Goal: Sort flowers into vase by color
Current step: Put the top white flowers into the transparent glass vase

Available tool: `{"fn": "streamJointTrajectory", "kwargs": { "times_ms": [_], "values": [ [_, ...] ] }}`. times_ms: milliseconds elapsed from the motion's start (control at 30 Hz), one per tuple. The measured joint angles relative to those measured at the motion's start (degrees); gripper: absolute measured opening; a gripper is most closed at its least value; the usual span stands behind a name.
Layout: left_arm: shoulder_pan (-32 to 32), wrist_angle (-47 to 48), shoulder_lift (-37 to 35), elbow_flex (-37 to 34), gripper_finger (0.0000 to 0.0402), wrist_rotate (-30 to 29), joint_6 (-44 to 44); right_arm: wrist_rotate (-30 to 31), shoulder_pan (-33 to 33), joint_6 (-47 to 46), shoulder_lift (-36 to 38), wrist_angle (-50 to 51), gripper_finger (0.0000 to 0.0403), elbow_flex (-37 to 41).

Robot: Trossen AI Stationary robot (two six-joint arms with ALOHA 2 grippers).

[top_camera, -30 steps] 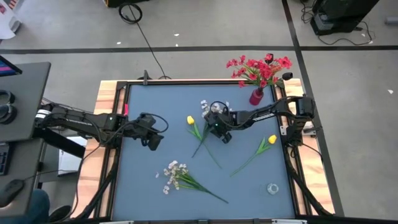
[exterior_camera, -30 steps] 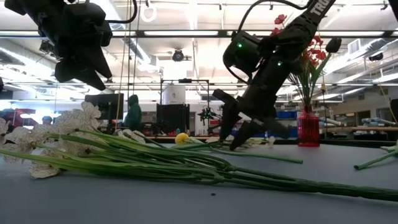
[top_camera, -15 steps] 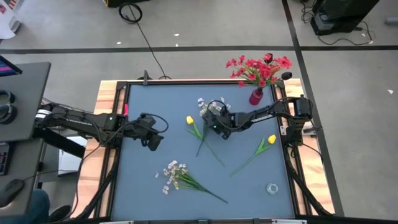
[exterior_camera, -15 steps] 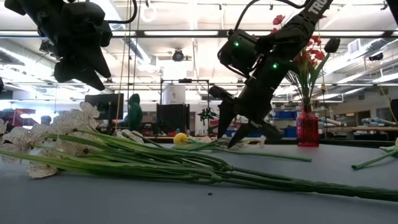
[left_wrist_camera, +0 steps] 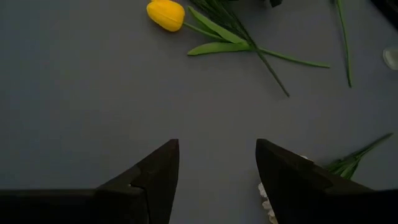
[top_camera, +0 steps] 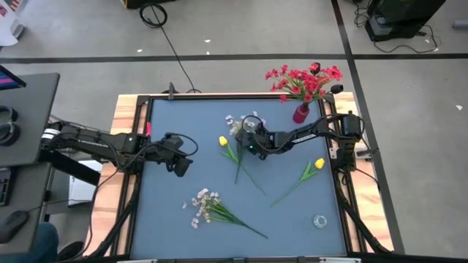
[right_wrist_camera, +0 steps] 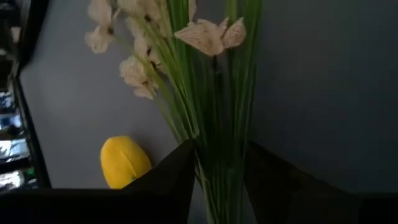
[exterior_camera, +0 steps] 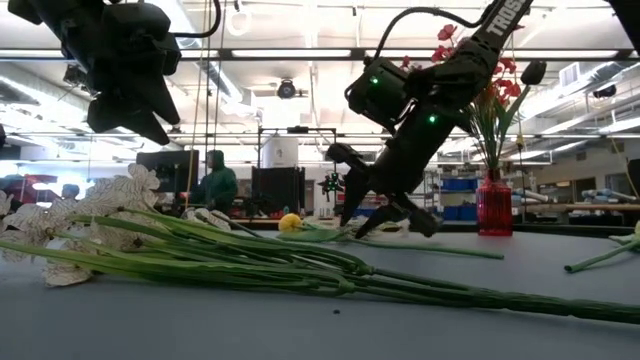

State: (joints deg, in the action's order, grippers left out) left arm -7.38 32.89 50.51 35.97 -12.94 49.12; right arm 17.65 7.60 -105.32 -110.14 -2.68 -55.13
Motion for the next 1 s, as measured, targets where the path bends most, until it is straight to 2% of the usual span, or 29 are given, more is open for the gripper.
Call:
{"fn": "streamJointTrajectory", "kwargs": {
  "times_ms": [233,633,800,1000],
  "values": [
    [0.0,-0.1,0.0,0.0,0.0217,0.0,0.3,-2.1,0.3,9.1,-0.1,-0.4,0.0127,0.0],
    [0.0,-0.1,0.0,0.0,0.0217,0.0,0.3,-2.3,0.3,17.4,-0.3,-0.2,0.0014,0.1],
    [0.0,0.0,0.0,0.0,0.0217,0.0,0.3,-1.1,-0.3,18.5,-0.1,-0.5,0.0011,-0.1],
    [0.0,0.0,0.0,0.0,0.0217,0.1,0.3,3.8,-2.5,18.9,2.7,-1.4,0.0007,0.0]
  ]
}}
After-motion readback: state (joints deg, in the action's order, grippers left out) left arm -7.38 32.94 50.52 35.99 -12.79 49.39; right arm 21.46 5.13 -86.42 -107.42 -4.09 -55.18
